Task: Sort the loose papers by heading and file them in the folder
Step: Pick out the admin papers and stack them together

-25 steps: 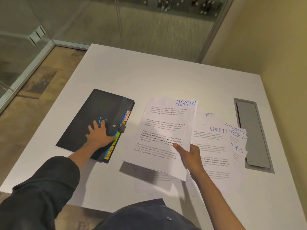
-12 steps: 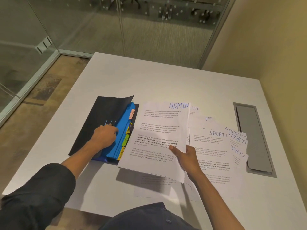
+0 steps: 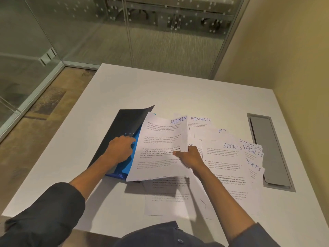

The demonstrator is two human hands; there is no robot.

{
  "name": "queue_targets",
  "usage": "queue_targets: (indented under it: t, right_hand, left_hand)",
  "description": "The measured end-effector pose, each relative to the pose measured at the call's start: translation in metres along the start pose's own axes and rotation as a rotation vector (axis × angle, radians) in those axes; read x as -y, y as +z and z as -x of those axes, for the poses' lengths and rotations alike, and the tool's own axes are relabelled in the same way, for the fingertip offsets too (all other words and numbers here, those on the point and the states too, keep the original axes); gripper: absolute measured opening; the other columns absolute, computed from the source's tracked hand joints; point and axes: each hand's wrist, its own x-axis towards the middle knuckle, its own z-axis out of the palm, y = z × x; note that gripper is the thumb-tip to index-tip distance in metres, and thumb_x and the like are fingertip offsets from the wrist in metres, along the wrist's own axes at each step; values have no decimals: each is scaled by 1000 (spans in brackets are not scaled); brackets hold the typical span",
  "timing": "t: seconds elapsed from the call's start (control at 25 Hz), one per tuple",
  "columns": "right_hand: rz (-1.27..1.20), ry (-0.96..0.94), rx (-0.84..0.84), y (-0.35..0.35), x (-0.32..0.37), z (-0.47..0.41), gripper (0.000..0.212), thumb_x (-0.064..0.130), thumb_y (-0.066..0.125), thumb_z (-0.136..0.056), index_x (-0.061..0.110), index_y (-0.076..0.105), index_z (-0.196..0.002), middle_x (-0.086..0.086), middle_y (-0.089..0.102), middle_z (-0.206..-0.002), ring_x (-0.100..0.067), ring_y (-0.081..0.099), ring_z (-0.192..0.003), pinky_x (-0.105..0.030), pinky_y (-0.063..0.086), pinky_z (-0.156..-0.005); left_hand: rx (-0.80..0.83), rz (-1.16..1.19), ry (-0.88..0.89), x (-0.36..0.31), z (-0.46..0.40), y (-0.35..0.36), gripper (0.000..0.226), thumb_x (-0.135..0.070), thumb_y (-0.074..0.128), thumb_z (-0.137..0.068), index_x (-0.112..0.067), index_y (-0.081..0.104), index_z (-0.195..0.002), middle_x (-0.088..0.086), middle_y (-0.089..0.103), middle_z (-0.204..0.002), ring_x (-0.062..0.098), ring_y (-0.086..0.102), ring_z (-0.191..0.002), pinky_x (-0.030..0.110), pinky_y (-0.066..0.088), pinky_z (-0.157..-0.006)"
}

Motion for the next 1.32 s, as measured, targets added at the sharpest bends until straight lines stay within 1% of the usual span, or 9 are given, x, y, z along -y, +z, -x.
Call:
queue_targets:
  t: [0.16,0.28,0.44,0.64,0.72,0.84,0.96,1.2,1.32]
  right_hand:
    - [15,2,6,-3,3,2,24,14,74,-85,10,72,-109,-4,74,-101,-22,69,-93,-28,52,-78]
    - [25,6,12,-8,1,5,22,15,75,-85,12,73,-107,-3,75,-98,-23,70,-94,-33,55,-83]
    - [24,-28,23,-11,7,7,22,15,73,-86,9,73,-108,-3,75,-98,-22,70,-90,-27,53,-75]
    - [75,-45,-18,0,28,-2,32,15,71,-87,7,70,-117,-7,72,-112,-21,67,-94,-22,48,-70]
    - [123,-66,-45,8,35,-7,33,14,70,-88,5,68,-120,-10,71,-115,-23,66,-96,-19,47,-66]
    - [235,-105,-72,24,40,-15,39,15,68,-89,3,63,-126,-13,66,-124,-29,64,-108,-23,47,-75]
    - [261,-105,-101,41,37,-21,41,17,66,-90,3,61,-128,-14,65,-126,-31,64,-109,-24,48,-74]
    - [253,-142,-138,80,31,-20,39,20,60,-95,3,55,-130,-15,61,-132,-32,63,-110,-26,50,-74]
    - [320,-167,-193,90,35,-19,37,28,57,-97,10,53,-129,-10,60,-133,-28,63,-109,-25,50,-75]
  left_hand:
    - [-29,41,-42,-3,-4,-6,44,-17,46,-97,-18,42,-141,7,65,-118,24,65,-88,29,50,-69]
    - [-41,32,-67,-4,-7,-9,47,-19,47,-97,-19,39,-144,7,62,-125,26,64,-97,34,53,-81]
    - [-16,16,-11,-9,-4,-5,40,-23,49,-97,-22,46,-137,3,64,-116,22,65,-91,30,53,-76]
    - [-15,-40,57,-16,3,0,29,-35,51,-96,-25,58,-123,3,62,-108,19,64,-88,22,41,-63]
    - [1,-58,94,-19,4,3,28,-33,50,-96,-24,59,-121,5,62,-108,21,65,-90,25,45,-65]
    - [2,-19,113,-25,5,7,26,-33,51,-96,-22,60,-117,5,63,-111,21,66,-91,24,48,-66]
    - [-26,7,119,-33,3,7,24,-32,51,-96,-19,59,-114,5,64,-111,21,66,-90,25,51,-71]
    - [-95,41,132,-54,-3,-1,32,-30,53,-96,-18,53,-125,6,62,-120,25,67,-95,32,57,-79]
    - [-86,75,98,-53,-7,-2,34,-31,56,-95,-18,53,-127,5,62,-123,26,67,-96,33,58,-83]
